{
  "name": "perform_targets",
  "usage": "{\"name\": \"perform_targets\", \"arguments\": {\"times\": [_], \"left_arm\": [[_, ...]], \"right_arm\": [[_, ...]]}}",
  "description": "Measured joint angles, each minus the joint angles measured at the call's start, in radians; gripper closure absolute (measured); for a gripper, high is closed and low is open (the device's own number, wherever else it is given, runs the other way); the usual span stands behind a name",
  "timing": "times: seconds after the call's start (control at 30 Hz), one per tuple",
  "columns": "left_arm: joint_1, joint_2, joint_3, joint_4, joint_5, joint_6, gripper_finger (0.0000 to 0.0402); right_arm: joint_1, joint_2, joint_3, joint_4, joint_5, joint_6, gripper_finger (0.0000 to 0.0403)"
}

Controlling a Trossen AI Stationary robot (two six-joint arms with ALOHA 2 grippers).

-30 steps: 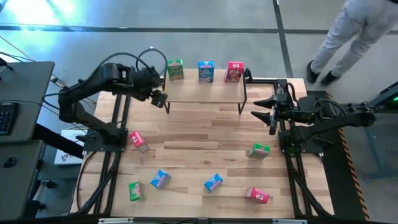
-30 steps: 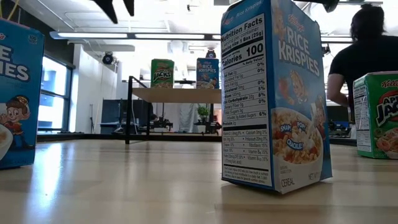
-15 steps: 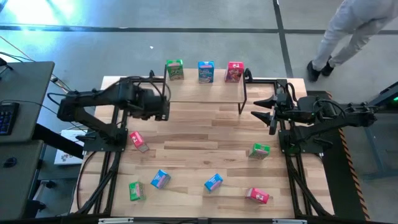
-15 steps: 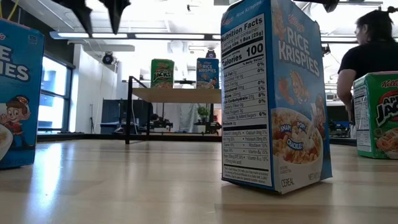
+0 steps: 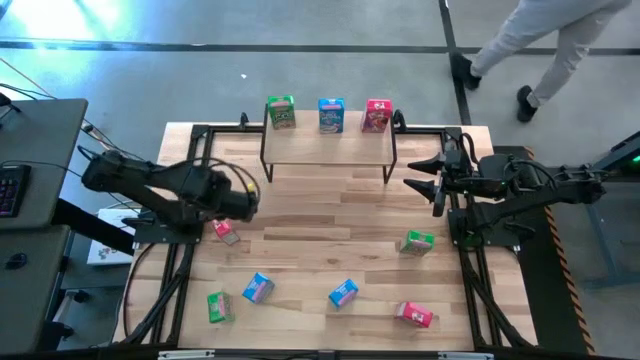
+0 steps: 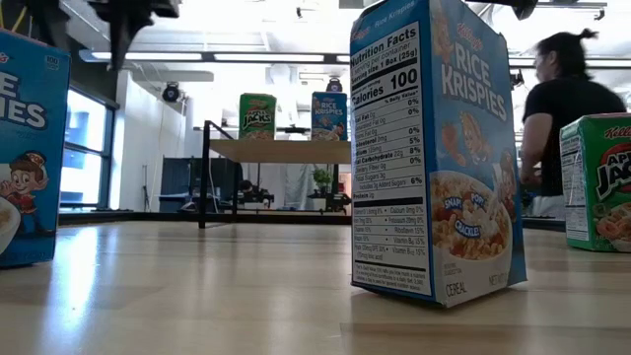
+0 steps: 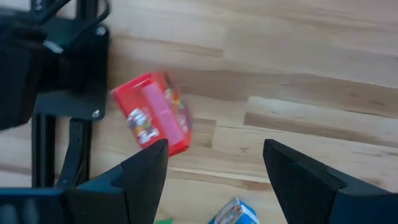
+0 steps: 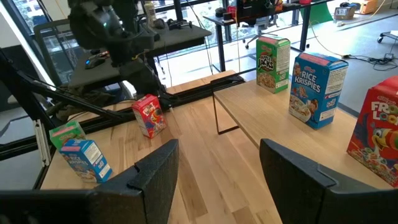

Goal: Stack cereal on shelf
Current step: Put the left red cereal box on the shelf

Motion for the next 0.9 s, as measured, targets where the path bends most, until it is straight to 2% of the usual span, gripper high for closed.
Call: {"name": "perform_targets", "arguments": {"times": [0.43,0.7,0.9], "left_arm": [[-0.126,-0.017,-0.119,0.003,0.059,-0.376,0.0147],[-0.158,-0.017,-0.177,0.036,0.06,-0.502,0.0146],[-0.158,-0.017,-0.241,0.114,0.023,-0.511,0.0146]], "right_arm": [[0.0,0.0,0.0,0.0,-0.001,0.0,0.0185],[0.0,0.0,0.0,0.0,-0.006,0.0,0.0185],[0.0,0.0,0.0,0.0,-0.004,0.0,0.0185]]}}
